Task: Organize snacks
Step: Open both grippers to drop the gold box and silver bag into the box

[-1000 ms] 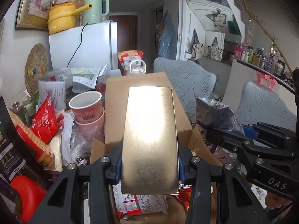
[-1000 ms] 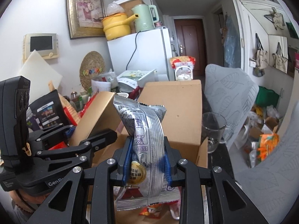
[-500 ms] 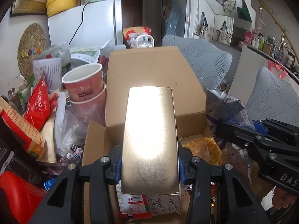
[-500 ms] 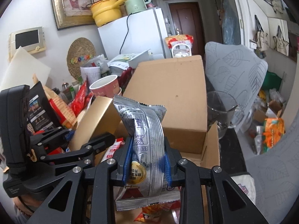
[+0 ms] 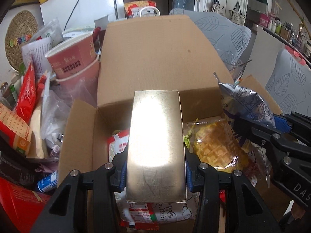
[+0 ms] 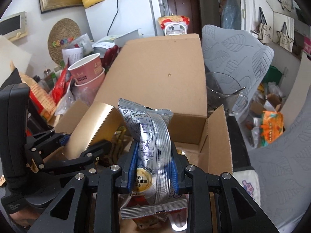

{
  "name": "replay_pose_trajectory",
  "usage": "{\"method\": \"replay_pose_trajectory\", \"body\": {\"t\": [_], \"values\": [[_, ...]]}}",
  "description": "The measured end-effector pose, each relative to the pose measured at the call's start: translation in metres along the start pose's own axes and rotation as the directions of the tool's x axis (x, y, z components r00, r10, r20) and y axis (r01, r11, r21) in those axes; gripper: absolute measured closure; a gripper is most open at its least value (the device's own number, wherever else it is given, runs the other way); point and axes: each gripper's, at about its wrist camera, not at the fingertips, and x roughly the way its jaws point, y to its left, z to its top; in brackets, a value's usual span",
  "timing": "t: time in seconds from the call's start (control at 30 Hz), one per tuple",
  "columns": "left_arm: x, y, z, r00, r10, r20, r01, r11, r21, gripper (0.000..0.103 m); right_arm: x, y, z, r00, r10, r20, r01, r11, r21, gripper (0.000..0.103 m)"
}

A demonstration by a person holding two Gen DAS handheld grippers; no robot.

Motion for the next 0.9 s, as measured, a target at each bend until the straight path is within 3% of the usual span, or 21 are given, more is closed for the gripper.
{"method": "replay_pose_trajectory", "body": {"t": [0.23,0.33,0.47,0.7,0.9], "values": [[0.018,0.003,-0.002,0.994,0.018,-0.107,-0.020,1.000,-0.019,0.057,0.012,0.000,-0.003,0.998,-0.043,-0.049,0.042,0.999,-0.016,0.072],[0.019,-0.001,-0.003,0.993,0.024,-0.113,-0.025,1.000,-0.006,0.057,0.012,0.001,-0.002,0.998,-0.047,-0.052,0.045,0.999,-0.021,0.070],[0.025,-0.006,-0.003,0.991,0.031,-0.131,-0.031,1.000,-0.003,0.055,0.011,0.000,-0.003,0.997,-0.060,-0.057,0.059,0.998,-0.017,0.054],[0.020,-0.017,-0.002,0.994,0.045,-0.102,-0.045,0.999,0.006,0.030,-0.005,-0.001,-0.003,0.998,-0.053,-0.025,0.052,0.999,-0.012,0.046],[-0.001,-0.018,0.003,0.998,0.056,-0.038,-0.057,0.998,-0.016,0.030,-0.021,-0.004,-0.003,0.998,-0.055,-0.009,0.055,0.998,-0.007,0.046]]}}
